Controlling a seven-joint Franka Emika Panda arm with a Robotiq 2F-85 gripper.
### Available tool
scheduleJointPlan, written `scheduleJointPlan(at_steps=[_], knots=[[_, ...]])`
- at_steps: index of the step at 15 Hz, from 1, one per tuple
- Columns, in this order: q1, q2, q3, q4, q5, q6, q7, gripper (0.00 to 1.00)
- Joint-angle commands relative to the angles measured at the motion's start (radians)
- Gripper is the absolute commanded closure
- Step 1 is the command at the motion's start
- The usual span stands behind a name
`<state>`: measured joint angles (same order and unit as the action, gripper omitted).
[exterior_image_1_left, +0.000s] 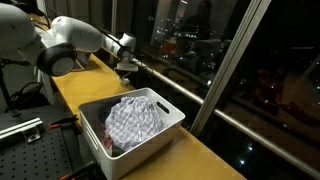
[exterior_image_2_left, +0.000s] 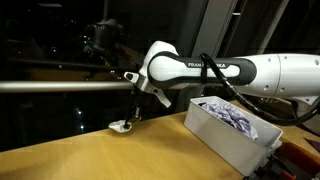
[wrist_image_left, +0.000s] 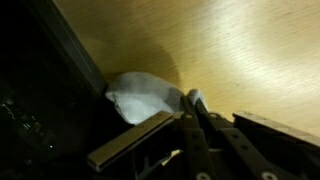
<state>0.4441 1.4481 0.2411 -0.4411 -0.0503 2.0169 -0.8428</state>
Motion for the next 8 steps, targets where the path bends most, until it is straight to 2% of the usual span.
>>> scheduleJointPlan(at_steps=[1,5,8], knots=[[-0.001,-0.093,-0.054,-0.023,-0.002,-0.062,0.068,0.99],[-0.014,-0.174,-0.116,-0.022,-0.025,-0.124,0.161,0.99],[-0.03,-0.239,-0.181,-0.044,-0.065,-0.258,0.251,0.99]])
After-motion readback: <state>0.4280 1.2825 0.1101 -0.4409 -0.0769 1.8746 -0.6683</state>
